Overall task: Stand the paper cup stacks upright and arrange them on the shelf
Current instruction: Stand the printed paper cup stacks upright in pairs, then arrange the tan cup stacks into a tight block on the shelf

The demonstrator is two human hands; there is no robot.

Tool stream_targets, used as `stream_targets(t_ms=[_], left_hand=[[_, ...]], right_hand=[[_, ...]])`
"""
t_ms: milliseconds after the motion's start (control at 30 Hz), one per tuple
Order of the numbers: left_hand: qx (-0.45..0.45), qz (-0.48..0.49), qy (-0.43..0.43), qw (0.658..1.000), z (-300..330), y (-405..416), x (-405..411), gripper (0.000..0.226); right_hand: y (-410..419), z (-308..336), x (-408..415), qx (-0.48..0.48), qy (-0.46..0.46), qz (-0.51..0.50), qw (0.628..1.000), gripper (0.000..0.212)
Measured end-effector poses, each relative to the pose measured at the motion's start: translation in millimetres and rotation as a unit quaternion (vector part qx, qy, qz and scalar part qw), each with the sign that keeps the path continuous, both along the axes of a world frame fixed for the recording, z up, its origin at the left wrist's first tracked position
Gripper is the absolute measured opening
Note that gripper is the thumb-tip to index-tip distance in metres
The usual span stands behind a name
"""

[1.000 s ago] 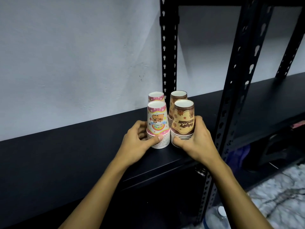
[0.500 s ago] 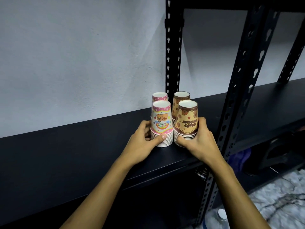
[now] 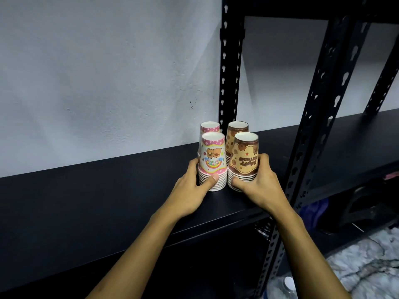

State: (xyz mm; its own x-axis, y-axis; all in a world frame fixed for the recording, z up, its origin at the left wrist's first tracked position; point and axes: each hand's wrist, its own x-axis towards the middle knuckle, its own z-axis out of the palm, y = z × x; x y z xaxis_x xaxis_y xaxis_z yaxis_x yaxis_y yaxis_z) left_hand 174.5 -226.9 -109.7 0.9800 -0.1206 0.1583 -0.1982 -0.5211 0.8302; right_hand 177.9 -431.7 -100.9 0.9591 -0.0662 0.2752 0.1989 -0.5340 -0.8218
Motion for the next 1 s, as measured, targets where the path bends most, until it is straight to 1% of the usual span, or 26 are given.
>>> stream_targets(t_ms=[133,233,367,500,567,633,733,867,1000], left_hand=[[0.023,0.004,0.002,1.000,-2.5,-1.5,0.9,0.075],[0.042,0.010,0.009,0.999,-5.4,-2.4,2.3,0.086],[0.080,0.019,0.012,0.997,-6.0,-4.1,0.6,0.086],[0.115,0.032,-0.002,0.993,-1.4,-3.9,-8.6,0.080],[0.133,0.042,0.001,0.990,-0.9,-2.6,-14.3,0.085],[0.182,0.055,0.009,0.982,-2.0,-1.3,-21.3,0.090],[0.275,0.071,0.001,0.959,-5.1,2.4,-35.8,0.082],[0.329,0.071,-0.002,0.942,-10.3,17.8,-71.4,0.073],[0.352,0.085,0.002,0.932,-14.7,45.8,-111.6,0.069]], right_hand=[[2.2,-3.3,0.8,-0.005,-0.005,0.001,1.000,0.067],[5.7,-6.0,-0.4,-0.010,-0.008,-0.001,1.000,0.073],[7.5,-6.4,-7.2,-0.034,-0.005,-0.015,0.999,0.083],[10.6,-3.7,-15.5,-0.074,0.006,-0.040,0.996,0.086],[13.6,-6.0,-17.4,-0.107,0.005,-0.068,0.992,0.098],[17.2,-12.6,-23.0,-0.159,0.007,-0.103,0.982,0.104],[20.3,-25.4,-36.5,-0.219,0.012,-0.145,0.965,0.097],[20.8,-32.2,-43.8,-0.284,0.040,-0.134,0.949,0.082],[33.8,-30.4,-62.1,-0.295,0.070,-0.136,0.943,0.081]])
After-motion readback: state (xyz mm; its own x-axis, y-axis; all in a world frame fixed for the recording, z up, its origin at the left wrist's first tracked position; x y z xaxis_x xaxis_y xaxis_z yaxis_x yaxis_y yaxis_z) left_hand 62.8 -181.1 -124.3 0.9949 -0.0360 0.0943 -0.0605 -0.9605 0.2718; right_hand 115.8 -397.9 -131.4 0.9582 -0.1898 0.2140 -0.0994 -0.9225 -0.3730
